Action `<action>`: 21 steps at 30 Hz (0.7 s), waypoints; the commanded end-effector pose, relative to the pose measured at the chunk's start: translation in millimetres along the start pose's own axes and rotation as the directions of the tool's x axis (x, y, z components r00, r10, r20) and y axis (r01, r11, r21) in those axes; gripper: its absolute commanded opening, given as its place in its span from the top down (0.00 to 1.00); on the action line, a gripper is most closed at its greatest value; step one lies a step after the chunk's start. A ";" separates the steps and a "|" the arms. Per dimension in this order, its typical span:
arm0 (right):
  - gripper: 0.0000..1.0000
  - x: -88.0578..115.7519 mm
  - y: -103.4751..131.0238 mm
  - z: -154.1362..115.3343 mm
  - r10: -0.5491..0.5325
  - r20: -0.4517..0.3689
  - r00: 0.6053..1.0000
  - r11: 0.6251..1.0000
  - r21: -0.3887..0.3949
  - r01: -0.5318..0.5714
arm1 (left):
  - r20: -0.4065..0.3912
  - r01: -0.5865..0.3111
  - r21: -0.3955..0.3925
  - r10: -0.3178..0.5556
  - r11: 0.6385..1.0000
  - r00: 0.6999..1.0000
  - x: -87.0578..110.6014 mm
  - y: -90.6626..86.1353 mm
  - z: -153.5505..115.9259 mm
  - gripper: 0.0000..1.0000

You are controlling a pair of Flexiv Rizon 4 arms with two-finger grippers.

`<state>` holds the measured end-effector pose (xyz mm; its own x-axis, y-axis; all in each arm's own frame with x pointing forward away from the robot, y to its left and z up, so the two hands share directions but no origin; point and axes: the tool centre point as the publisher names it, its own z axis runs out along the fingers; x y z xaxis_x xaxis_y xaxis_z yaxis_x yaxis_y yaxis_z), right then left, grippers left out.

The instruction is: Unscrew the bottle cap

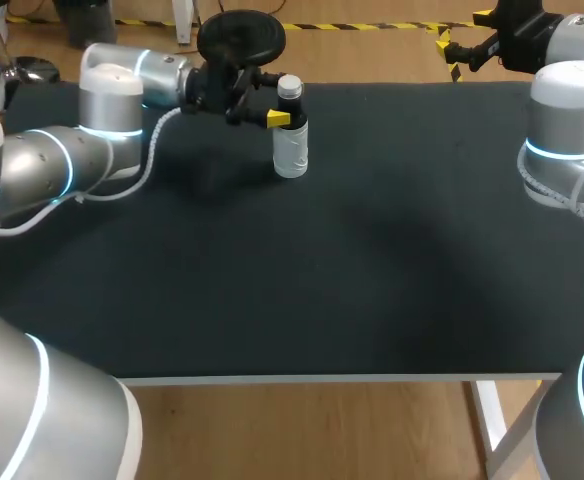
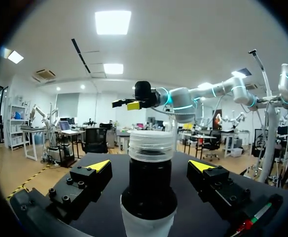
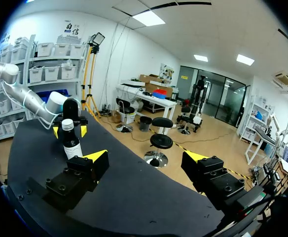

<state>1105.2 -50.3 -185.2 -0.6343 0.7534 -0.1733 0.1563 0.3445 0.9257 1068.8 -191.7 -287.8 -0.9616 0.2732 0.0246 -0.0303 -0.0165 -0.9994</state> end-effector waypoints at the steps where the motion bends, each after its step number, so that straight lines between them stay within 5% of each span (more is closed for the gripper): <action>1: 0.00 0.1 0.1 -0.2 0.000 0.000 1.000 1.000 0.000 0.000 | -0.087 0.000 0.008 0.001 1.000 0.996 -9.3 3.9 0.6 0.00; 19: 0.00 0.1 0.1 -0.2 0.000 0.000 1.000 1.000 0.000 0.000 | -0.105 -0.006 -0.006 0.005 1.000 0.994 -11.6 0.0 6.8 0.00; 20: 0.00 0.1 0.1 -0.2 0.000 0.000 1.000 1.000 0.000 0.000 | -0.106 -0.007 -0.007 0.006 1.000 0.994 -11.6 -0.4 6.9 0.10; 21: 0.00 0.1 0.1 -0.2 0.000 0.000 1.000 1.000 0.000 0.000 | -0.107 -0.007 -0.008 0.006 1.000 0.994 -11.5 -0.7 6.8 0.34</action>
<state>1105.2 -50.3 -185.2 -0.6343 0.7534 -0.1733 0.1563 0.3445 0.9257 1071.2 -200.9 -285.8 -0.9560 0.2927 0.0167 -0.0203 -0.0091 -0.9998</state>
